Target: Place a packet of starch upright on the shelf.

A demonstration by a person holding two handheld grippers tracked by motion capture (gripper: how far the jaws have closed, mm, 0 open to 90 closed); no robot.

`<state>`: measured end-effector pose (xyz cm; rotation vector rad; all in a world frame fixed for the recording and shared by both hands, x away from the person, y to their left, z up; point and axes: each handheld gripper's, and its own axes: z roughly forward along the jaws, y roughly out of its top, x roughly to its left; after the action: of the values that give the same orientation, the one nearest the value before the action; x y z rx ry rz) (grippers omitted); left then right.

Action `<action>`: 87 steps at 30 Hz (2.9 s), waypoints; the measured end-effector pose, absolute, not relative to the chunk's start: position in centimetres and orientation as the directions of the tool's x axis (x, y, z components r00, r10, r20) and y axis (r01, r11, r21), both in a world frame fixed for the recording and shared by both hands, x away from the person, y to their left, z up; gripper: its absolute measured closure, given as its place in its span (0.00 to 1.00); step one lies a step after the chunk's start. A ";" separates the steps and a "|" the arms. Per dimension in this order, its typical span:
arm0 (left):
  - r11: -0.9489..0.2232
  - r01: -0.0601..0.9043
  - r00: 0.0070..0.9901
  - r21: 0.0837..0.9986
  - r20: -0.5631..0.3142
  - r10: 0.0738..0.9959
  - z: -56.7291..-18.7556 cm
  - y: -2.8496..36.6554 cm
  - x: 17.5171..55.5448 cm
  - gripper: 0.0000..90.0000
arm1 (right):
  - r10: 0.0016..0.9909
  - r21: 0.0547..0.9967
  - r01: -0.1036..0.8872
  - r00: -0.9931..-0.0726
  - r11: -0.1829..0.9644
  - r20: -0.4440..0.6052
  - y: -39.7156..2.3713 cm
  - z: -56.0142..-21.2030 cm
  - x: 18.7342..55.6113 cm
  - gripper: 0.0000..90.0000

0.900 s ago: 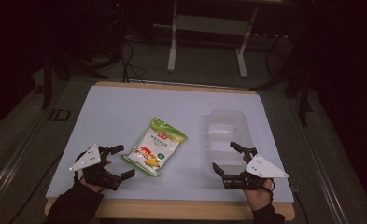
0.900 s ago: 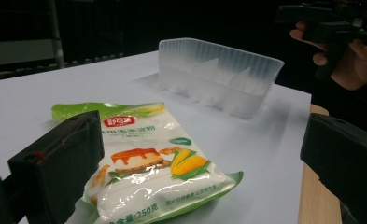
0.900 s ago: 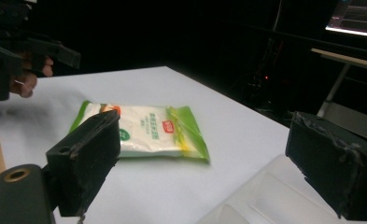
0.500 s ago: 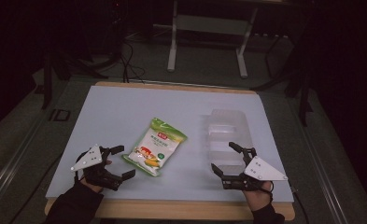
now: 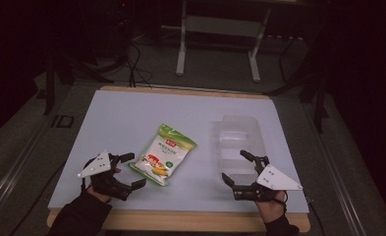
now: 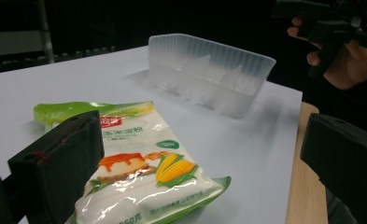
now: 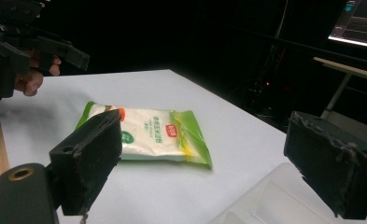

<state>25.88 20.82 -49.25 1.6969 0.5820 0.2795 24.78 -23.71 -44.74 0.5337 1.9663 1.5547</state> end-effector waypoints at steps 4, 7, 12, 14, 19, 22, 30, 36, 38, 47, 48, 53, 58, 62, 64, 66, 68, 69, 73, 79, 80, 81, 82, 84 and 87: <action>-0.097 0.242 0.838 0.965 -0.157 0.522 -48.7 20.4 26.1 0.00 | 0.625 0.970 -0.037 -0.758 0.241 -0.185 -23.6 -44.7 24.7 0.13; -0.099 0.251 0.840 0.963 -0.166 0.517 -48.4 20.2 26.3 0.00 | 0.626 0.969 -0.041 -0.757 0.242 -0.188 -23.6 -44.6 24.7 0.13; -0.083 0.273 0.825 0.958 -0.189 0.532 -47.1 20.2 27.6 0.00 | 0.625 0.969 -0.040 -0.757 0.242 -0.187 -23.5 -44.5 24.6 0.13; -0.097 0.279 0.813 0.955 -0.181 0.553 -46.8 20.2 28.4 0.00 | 0.623 0.969 -0.043 -0.759 0.243 -0.190 -23.4 -44.5 24.5 0.13; -0.131 0.306 0.798 0.943 -0.179 0.575 -46.4 20.2 30.4 0.00 | 0.623 0.969 -0.046 -0.758 0.244 -0.193 -23.4 -44.5 24.5 0.13; -0.138 0.315 0.791 0.939 -0.180 0.585 -46.1 20.2 31.4 0.00 | 0.619 0.969 -0.048 -0.761 0.241 -0.192 -23.5 -44.5 24.6 0.13; -0.168 0.342 0.780 0.925 -0.179 0.600 -45.8 19.7 33.6 0.00 | 0.608 0.968 -0.062 -0.768 0.242 -0.202 -23.4 -44.6 24.6 0.13; -0.182 0.398 0.772 0.899 -0.220 0.596 -45.5 19.2 35.2 0.00 | 0.602 0.967 -0.067 -0.771 0.246 -0.207 -23.2 -44.6 24.6 0.13; -0.188 0.402 0.769 0.896 -0.219 0.600 -45.4 19.1 35.4 0.00 | 0.601 0.966 -0.062 -0.773 0.251 -0.206 -23.2 -44.6 24.6 0.13; -0.293 0.439 0.768 0.849 -0.185 0.613 -44.7 17.8 38.2 0.00 | 0.611 0.977 -0.003 -0.780 0.213 -0.136 -23.5 -44.6 24.8 0.13; -0.288 0.445 0.763 0.848 -0.191 0.618 -44.7 17.7 38.5 0.00 | 0.612 0.978 -0.001 -0.780 0.207 -0.131 -23.5 -44.6 24.8 0.13; -0.305 0.482 0.742 0.821 -0.196 0.642 -45.0 17.5 40.0 0.04 | 0.611 0.977 -0.003 -0.780 0.214 -0.136 -23.5 -44.6 24.8 0.13; -0.316 0.510 0.718 0.800 -0.194 0.668 -45.6 17.2 41.0 0.12 | 0.604 0.974 -0.002 -0.784 0.228 -0.143 -23.3 -44.7 24.8 0.13; -0.313 0.556 0.689 0.770 -0.217 0.692 -46.6 16.9 42.2 0.17 | 0.601 0.973 0.004 -0.787 0.231 -0.139 -23.3 -44.7 24.8 0.13; -0.319 0.569 0.681 0.758 -0.218 0.699 -47.1 16.6 42.6 0.17 | 0.600 0.973 0.006 -0.788 0.232 -0.138 -23.3 -44.7 24.8 0.13; -0.334 0.576 0.681 0.746 -0.212 0.701 -47.4 16.5 42.8 0.17 | 0.598 0.972 0.006 -0.789 0.236 -0.140 -23.3 -44.7 24.8 0.13; -0.333 0.611 0.665 0.718 -0.237 0.708 -48.1 16.2 43.4 0.16 | 0.597 0.972 0.006 -0.790 0.235 -0.140 -23.3 -44.7 24.8 0.13; -0.337 0.616 0.661 0.712 -0.235 0.713 -48.4 16.1 43.5 0.16 | 0.595 0.971 0.008 -0.791 0.239 -0.140 -23.2 -44.8 24.8 0.13; -0.365 0.641 0.659 0.676 -0.240 0.713 -49.5 15.7 44.1 0.17 | 0.588 0.967 0.003 -0.795 0.254 -0.151 -23.0 -44.8 24.7 0.13; -0.396 0.661 0.657 0.638 -0.236 0.716 -50.7 15.5 44.6 0.24 | 0.587 0.969 0.008 -0.797 0.248 -0.144 -23.1 -44.9 24.8 0.13; -0.400 0.667 0.654 0.629 -0.236 0.719 -50.9 15.5 44.7 0.24 | 0.587 0.969 0.009 -0.797 0.248 -0.143 -23.1 -44.8 24.8 0.13; -0.407 0.669 0.659 0.621 -0.244 0.711 -51.1 15.6 44.8 0.25 | 0.587 0.969 0.009 -0.797 0.247 -0.142 -23.1 -44.8 24.8 0.13; -0.409 0.675 0.657 0.614 -0.249 0.711 -51.3 15.5 44.8 0.26 | 0.586 0.969 0.010 -0.798 0.247 -0.141 -23.1 -44.8 24.8 0.13; -0.414 0.681 0.656 0.604 -0.254 0.710 -51.6 15.4 44.9 0.28 | 0.586 0.969 0.009 -0.798 0.247 -0.142 -23.1 -44.8 24.8 0.13; -0.405 0.696 0.647 0.593 -0.273 0.712 -51.9 15.3 45.0 0.28 | 0.585 0.968 0.010 -0.798 0.251 -0.143 -23.1 -44.9 24.8 0.13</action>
<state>45.00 15.33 -51.91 2.1734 1.0890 0.0299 24.83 -23.07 -44.89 0.5401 2.0463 1.5782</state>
